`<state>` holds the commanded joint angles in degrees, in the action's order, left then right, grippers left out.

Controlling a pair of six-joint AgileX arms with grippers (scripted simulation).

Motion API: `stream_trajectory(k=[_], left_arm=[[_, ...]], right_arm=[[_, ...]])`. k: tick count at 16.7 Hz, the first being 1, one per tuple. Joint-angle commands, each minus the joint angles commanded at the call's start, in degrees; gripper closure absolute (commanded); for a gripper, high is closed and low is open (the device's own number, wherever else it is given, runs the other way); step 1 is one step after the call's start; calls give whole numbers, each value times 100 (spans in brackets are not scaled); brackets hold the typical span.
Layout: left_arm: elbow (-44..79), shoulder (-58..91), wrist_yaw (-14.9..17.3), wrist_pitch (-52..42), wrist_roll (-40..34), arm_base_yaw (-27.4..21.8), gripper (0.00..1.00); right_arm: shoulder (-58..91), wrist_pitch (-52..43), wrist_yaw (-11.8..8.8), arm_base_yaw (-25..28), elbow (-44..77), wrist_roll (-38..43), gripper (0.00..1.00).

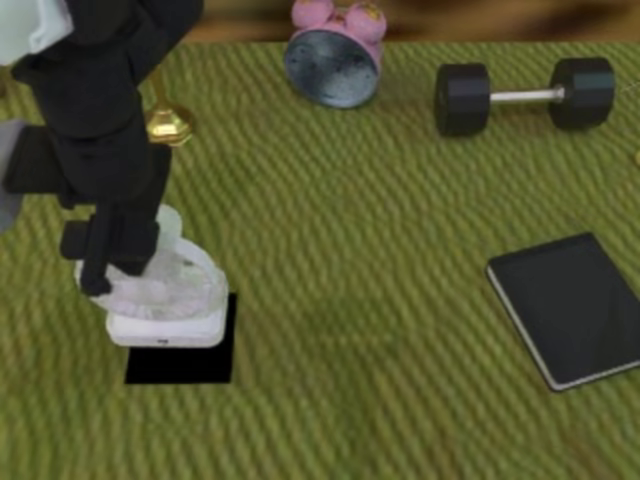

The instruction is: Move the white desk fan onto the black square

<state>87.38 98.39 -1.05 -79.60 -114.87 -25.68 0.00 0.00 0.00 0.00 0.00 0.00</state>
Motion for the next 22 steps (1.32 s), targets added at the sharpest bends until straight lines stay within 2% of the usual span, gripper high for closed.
stream_trajectory(k=[7,12,16,22], left_arm=[[-21,-2,1,29,-103,-14,100],[-641,43,-1,716,-90,45,100],[-717,53,3,793,-92,51,100],[-717,53,3,793,-92,51,55]], right_arm=[[0,0,0,0,0,0,0],[0,0,0,0,0,0,0],[0,0,0,0,0,0,0],[0,0,0,0,0,0,0]])
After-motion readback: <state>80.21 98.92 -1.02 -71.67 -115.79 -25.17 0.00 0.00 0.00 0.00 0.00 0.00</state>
